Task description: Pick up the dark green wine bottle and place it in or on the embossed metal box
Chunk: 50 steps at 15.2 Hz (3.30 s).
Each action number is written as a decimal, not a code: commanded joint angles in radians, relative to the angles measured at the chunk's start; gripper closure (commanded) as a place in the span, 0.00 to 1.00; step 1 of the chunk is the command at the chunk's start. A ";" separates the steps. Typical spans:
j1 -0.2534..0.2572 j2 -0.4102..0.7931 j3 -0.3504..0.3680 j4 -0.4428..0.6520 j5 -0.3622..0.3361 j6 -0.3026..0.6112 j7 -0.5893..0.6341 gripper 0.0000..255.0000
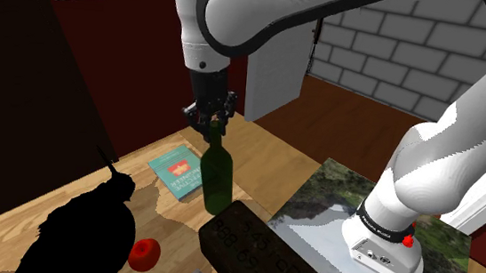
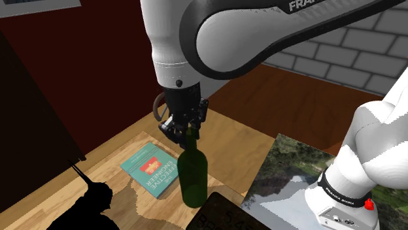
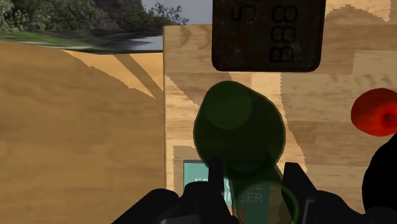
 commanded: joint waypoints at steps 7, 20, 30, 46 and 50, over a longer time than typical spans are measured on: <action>-0.002 -0.017 -0.007 0.095 0.001 -0.111 0.003 1.00; -0.007 -0.008 -0.015 0.279 -0.007 -0.286 0.014 1.00; 0.006 -0.054 -0.006 0.374 0.014 -0.421 0.051 1.00; 0.091 -0.262 0.078 0.524 0.157 -0.735 0.285 1.00; 0.103 -0.301 0.087 0.489 0.179 -0.730 0.305 1.00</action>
